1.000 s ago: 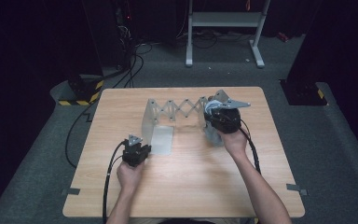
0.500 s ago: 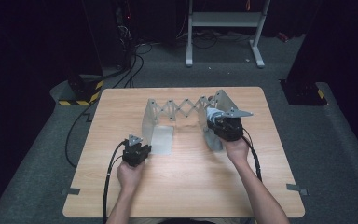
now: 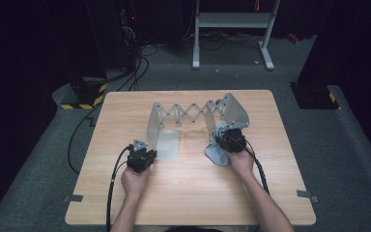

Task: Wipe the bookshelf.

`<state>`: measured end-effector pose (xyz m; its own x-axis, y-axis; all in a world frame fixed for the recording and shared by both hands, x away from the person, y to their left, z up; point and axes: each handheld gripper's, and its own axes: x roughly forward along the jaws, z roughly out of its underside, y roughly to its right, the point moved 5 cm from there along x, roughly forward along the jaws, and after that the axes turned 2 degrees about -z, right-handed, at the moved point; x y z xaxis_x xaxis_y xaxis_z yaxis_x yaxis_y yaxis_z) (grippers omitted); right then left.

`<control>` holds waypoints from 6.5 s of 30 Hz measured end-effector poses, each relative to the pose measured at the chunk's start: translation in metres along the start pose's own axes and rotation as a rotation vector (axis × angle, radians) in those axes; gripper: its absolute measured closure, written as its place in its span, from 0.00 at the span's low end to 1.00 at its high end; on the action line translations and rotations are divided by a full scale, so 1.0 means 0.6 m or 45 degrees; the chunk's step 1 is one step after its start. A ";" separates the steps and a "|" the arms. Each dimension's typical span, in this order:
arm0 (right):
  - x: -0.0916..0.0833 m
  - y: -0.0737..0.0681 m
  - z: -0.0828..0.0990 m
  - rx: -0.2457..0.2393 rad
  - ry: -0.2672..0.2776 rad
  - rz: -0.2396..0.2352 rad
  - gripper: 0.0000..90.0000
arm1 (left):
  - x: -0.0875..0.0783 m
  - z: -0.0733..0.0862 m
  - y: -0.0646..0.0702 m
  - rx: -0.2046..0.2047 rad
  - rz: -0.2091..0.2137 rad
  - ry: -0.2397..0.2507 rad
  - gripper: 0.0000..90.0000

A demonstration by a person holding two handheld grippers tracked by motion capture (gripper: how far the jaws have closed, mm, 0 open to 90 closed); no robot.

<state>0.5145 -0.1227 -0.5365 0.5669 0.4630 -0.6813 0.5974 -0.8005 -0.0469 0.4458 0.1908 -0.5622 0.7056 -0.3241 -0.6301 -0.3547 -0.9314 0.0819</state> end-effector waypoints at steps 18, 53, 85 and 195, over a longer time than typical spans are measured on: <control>-0.008 0.023 0.045 -0.035 -0.053 0.182 0.89 | 0.000 0.000 0.000 0.002 -0.003 -0.002 0.92; -0.021 0.024 0.053 0.003 -0.060 0.162 0.89 | 0.000 0.000 0.001 0.007 -0.010 -0.002 0.91; 0.012 0.037 -0.004 -0.035 -0.155 0.271 0.90 | 0.000 0.000 -0.001 0.000 0.000 -0.001 0.91; 0.099 0.052 -0.068 0.102 -0.109 0.152 0.89 | -0.001 0.000 0.003 0.020 -0.022 0.000 0.91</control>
<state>0.5899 -0.1046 -0.5488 0.5787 0.3318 -0.7450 0.4796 -0.8773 -0.0182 0.4448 0.1894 -0.5620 0.7119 -0.3080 -0.6312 -0.3521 -0.9341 0.0587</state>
